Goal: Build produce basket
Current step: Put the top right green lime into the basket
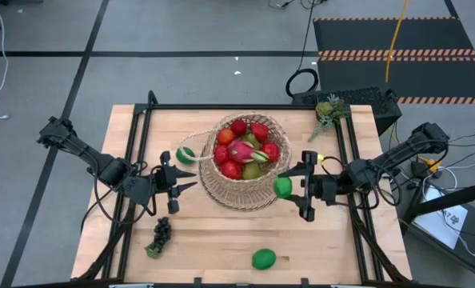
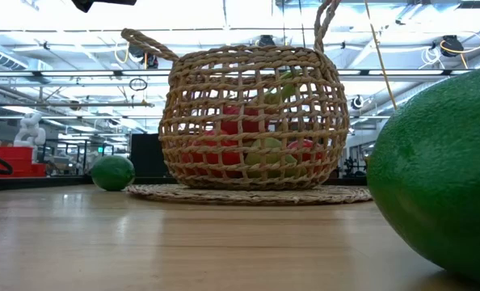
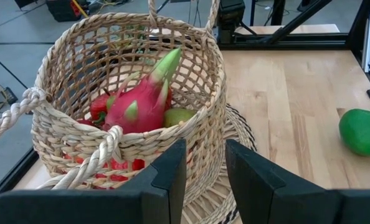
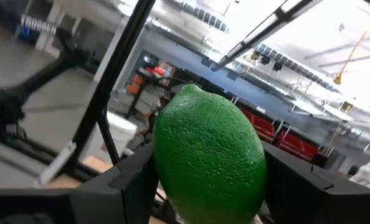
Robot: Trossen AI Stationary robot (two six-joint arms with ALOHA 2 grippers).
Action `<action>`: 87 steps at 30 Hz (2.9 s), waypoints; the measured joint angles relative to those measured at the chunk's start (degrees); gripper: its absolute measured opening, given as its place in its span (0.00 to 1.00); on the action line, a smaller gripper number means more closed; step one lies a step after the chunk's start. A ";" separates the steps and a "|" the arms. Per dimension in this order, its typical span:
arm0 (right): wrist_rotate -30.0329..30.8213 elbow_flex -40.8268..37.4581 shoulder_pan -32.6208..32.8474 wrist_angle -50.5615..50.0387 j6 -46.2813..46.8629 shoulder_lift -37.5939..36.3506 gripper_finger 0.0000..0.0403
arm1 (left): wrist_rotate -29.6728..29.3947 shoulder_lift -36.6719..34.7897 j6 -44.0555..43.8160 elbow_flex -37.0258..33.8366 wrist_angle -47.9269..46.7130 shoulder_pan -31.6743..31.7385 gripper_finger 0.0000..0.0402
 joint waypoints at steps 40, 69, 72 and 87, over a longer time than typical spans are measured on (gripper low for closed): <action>-0.02 0.00 -0.04 5.88 43.89 0.58 0.58 | -0.02 0.00 0.04 0.00 0.22 0.02 0.28; 15.11 28.62 -13.25 -39.78 36.37 18.20 0.58 | -0.02 0.00 -0.39 0.00 0.37 0.01 0.28; 13.92 33.62 -16.52 -45.16 36.22 21.71 0.58 | -0.02 0.00 -0.39 0.00 0.33 0.01 0.28; 7.44 37.90 -30.68 -58.03 37.38 26.87 0.58 | 0.00 0.00 -0.26 0.00 -0.07 -0.03 0.28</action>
